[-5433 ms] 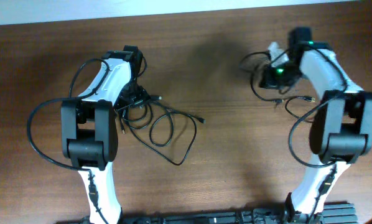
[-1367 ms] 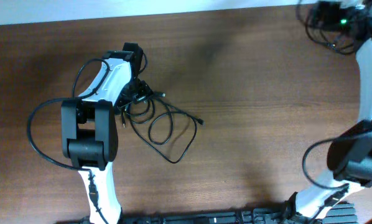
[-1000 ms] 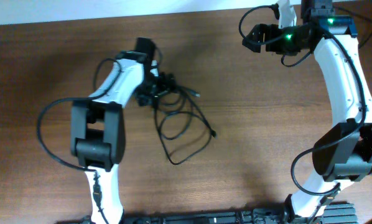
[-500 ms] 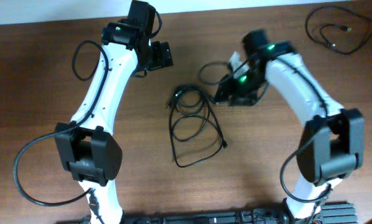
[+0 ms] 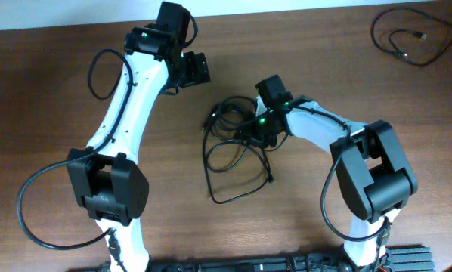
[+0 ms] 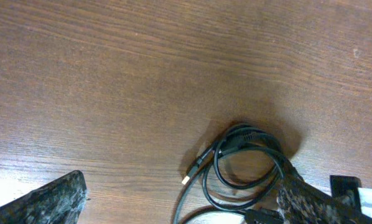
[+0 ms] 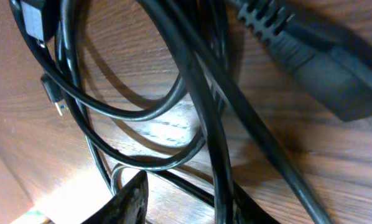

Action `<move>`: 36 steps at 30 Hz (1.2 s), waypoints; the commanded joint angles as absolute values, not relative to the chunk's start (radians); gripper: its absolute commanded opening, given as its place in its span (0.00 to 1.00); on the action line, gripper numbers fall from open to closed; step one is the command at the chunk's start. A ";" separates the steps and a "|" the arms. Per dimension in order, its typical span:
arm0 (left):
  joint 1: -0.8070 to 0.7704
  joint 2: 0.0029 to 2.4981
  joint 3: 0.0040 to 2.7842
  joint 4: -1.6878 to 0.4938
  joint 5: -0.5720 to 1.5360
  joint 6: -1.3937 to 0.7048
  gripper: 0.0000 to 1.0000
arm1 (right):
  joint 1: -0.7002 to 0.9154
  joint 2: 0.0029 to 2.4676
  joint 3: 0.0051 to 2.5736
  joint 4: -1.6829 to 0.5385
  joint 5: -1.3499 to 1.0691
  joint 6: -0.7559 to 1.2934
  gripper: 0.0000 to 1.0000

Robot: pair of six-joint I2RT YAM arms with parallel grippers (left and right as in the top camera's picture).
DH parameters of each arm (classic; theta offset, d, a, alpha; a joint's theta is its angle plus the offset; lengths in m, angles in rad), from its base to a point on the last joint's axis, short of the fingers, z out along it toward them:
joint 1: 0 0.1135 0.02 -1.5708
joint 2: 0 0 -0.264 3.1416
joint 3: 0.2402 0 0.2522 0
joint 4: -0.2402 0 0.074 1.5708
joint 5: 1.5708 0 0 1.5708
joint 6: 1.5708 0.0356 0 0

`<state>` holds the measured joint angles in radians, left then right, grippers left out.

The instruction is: Untangle cables

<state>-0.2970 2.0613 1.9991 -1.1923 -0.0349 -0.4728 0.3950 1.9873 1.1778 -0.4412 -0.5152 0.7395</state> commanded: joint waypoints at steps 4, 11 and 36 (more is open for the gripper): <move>-0.299 2.061 1.997 -1.211 -0.049 -0.484 0.99 | 0.373 2.054 1.174 -0.445 -0.495 0.681 0.04; -0.304 2.061 1.937 -1.215 -0.033 -0.478 0.99 | 0.278 1.623 1.175 -0.472 -0.783 0.135 0.04; -0.281 2.061 1.645 -0.991 0.567 -0.055 0.99 | 0.280 1.341 1.179 -0.286 -0.727 -0.071 0.04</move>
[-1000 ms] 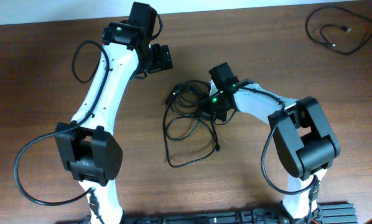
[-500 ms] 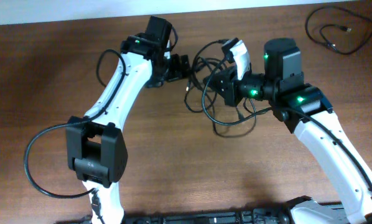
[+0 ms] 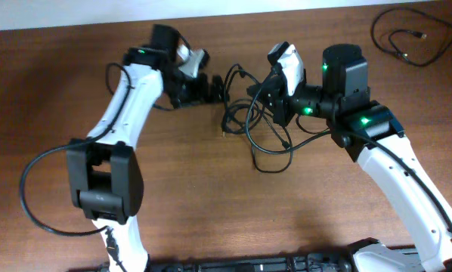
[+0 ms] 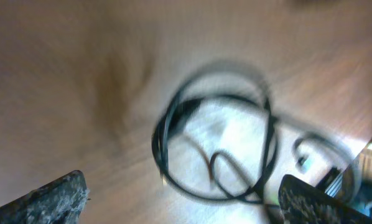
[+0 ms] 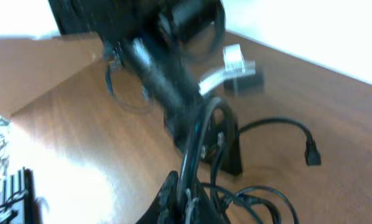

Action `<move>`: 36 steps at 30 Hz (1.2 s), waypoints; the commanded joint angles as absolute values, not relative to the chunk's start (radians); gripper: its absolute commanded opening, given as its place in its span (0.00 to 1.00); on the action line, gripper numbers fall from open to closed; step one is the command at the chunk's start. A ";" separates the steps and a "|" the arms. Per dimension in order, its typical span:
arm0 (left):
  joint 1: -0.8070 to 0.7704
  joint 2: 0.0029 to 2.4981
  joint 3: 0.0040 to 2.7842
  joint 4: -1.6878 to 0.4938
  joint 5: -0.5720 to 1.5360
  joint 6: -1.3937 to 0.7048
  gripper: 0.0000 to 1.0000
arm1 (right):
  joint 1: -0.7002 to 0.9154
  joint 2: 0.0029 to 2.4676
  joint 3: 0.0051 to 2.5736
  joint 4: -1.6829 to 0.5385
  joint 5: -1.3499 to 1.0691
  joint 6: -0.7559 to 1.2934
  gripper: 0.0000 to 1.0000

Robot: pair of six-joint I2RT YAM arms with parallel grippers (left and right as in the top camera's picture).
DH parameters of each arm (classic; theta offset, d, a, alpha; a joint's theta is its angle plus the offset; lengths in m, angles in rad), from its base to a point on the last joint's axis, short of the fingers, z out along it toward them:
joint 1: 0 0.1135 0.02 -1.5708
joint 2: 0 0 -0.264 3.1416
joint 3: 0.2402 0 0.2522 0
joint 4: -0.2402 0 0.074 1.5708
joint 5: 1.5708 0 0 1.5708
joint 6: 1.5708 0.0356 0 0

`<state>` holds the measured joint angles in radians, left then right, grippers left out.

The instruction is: Untangle cables

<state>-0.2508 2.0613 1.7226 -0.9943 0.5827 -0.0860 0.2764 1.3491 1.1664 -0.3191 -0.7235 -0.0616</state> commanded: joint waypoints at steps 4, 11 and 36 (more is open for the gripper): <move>-0.307 2.061 1.529 -0.924 0.572 -0.055 0.99 | 0.279 1.341 1.185 -0.241 -0.727 -0.065 0.04; -0.350 2.062 1.472 -0.778 0.580 -0.331 0.99 | 0.279 1.341 1.195 -0.137 -0.760 0.038 0.04; -0.177 2.062 1.470 -0.939 -0.161 -0.636 0.00 | -0.280 1.345 1.360 -0.403 -0.141 0.297 0.04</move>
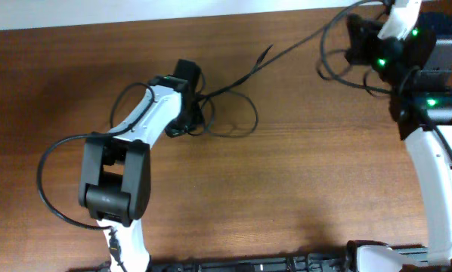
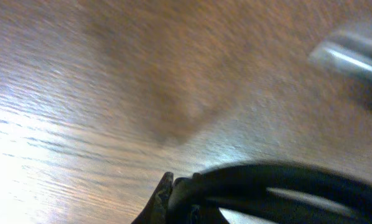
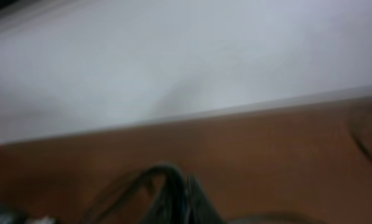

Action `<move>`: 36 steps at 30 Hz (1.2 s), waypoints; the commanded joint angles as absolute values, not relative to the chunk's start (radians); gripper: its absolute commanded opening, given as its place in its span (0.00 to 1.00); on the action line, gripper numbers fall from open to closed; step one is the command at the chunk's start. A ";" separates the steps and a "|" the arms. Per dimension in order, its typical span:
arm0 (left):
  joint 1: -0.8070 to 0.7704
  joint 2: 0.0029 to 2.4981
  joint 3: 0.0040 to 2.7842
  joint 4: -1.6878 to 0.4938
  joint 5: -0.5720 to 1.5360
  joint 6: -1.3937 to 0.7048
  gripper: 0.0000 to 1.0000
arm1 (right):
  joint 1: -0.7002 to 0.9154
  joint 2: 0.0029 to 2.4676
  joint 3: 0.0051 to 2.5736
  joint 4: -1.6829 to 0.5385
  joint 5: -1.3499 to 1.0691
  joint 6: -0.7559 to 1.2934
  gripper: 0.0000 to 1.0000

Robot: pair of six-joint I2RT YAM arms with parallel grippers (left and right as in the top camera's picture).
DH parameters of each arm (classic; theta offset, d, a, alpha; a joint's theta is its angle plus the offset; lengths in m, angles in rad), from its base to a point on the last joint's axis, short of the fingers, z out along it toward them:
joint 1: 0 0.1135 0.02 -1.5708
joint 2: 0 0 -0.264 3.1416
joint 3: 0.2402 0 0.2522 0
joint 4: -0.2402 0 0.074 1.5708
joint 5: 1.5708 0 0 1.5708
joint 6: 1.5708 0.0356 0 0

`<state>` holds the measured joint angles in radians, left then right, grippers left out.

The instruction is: Untangle cables

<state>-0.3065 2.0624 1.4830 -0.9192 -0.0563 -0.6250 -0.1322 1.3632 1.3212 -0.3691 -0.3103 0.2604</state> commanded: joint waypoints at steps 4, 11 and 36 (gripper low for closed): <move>-0.031 2.062 1.470 -0.938 -0.150 -0.636 0.00 | -0.427 1.380 1.360 -0.535 -0.142 0.297 0.04; 0.103 2.062 1.470 -0.885 0.176 -0.440 0.00 | -0.411 1.443 1.359 -0.654 -0.290 0.293 0.04; -0.069 1.820 1.473 -0.821 1.020 0.051 0.02 | 0.387 1.797 1.356 -0.533 -0.278 -0.056 0.65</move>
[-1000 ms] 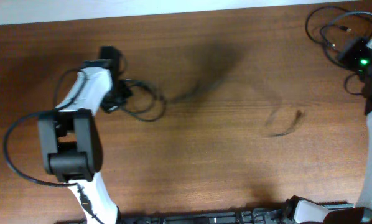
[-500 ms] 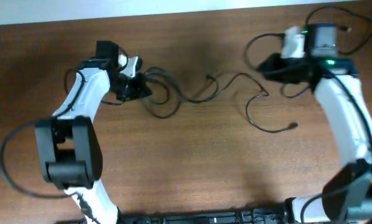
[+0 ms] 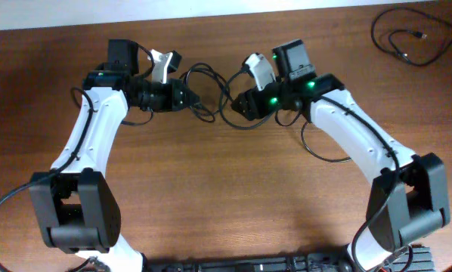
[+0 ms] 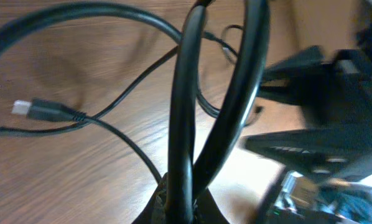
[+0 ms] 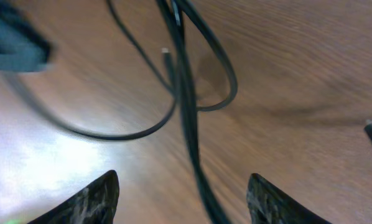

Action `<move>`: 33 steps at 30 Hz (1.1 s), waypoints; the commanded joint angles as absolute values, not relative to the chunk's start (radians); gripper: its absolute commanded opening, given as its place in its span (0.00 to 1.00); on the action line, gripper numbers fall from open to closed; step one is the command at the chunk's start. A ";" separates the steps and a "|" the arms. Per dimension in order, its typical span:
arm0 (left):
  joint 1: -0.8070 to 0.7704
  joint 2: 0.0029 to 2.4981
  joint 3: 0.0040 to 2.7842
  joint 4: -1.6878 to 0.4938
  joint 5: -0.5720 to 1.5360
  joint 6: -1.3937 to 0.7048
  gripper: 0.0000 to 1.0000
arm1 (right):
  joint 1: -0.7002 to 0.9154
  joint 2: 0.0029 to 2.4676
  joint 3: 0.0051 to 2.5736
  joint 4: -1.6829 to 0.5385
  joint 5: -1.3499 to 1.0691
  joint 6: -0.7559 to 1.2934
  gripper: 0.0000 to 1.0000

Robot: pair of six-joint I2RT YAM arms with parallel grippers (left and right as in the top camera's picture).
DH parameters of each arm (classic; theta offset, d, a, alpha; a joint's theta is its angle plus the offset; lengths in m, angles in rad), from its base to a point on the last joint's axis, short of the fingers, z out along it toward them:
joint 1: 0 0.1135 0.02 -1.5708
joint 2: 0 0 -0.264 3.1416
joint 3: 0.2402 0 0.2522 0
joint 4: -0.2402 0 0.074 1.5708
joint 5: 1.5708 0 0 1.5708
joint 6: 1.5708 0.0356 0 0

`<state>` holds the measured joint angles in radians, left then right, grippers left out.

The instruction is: Untangle cables

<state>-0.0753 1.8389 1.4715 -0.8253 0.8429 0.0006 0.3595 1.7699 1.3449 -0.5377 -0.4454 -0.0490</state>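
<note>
Black cables (image 3: 208, 81) lie in loose loops at the table's upper middle, strung between my two grippers. My left gripper (image 3: 182, 97) is shut on two thick black strands (image 4: 185, 118), which rise straight from its jaws. A thinner cable with a USB plug (image 4: 33, 109) lies on the wood behind them. My right gripper (image 3: 239, 106) faces the left one from the right and is open. One black strand (image 5: 189, 134) runs between its spread fingers (image 5: 94, 200), touching neither.
A separate thin black cable (image 3: 410, 34) lies coiled at the far right corner of the brown wooden table (image 3: 226, 196). The right arm's body (image 4: 323, 124) shows close by in the left wrist view.
My right gripper was shut on a cable at the far right corner, the cable stretched taut. Now it is back at the middle and open. My left gripper still holds its strands, slightly higher and further left.
First the cables lay in a bundle at mid-table, my right gripper down on them, the left open beside them. Then the right held strands lifted. Then the left was shut on cable while the right was far right. Now the right is open near the left.
</note>
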 commanded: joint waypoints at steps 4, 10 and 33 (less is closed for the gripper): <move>-0.052 1.789 1.474 -0.821 1.011 0.084 0.02 | 0.368 1.873 1.355 -0.587 -0.221 0.013 0.04; 0.159 1.757 1.474 -0.823 0.527 -0.176 0.00 | 0.223 1.862 1.355 -0.926 -0.180 0.034 0.04; -0.013 1.757 1.474 -0.888 1.033 0.444 0.00 | 0.360 1.864 1.356 -0.327 -0.797 -0.017 0.68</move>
